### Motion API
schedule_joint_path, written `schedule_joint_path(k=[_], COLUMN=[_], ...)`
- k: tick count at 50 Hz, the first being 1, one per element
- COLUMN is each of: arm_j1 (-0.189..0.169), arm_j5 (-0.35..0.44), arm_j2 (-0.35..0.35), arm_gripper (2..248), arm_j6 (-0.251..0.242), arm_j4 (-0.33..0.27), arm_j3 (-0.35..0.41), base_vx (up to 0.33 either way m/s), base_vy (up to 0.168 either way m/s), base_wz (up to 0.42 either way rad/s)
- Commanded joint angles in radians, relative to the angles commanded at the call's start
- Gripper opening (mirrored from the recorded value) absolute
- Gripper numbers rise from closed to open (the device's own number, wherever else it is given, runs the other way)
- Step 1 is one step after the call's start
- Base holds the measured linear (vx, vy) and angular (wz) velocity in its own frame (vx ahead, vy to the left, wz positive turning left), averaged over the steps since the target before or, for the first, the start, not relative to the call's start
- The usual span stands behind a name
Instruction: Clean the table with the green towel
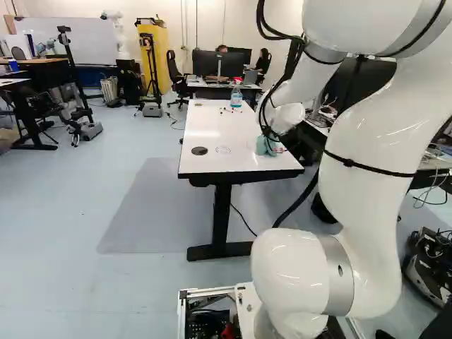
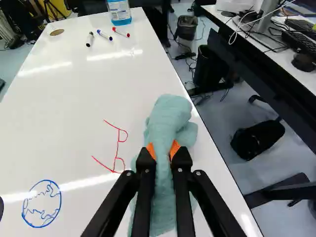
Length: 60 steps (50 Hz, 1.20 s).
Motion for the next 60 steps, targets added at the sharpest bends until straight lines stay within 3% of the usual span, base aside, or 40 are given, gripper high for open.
schedule_joint_path(k=[26,60], arm_j1=[0.041,0.043], arm_j5=[-0.003,0.082], arm_j2=[-0.063,-0.121], arm_gripper=[47,47], arm_j6=[0.0,0.0], arm_j4=[0.004,0.004], arm_j3=[-0.073,-0.085], base_vx=[0.0,0.0], base_vy=[0.0,0.0], base_wz=[0.0,0.0])
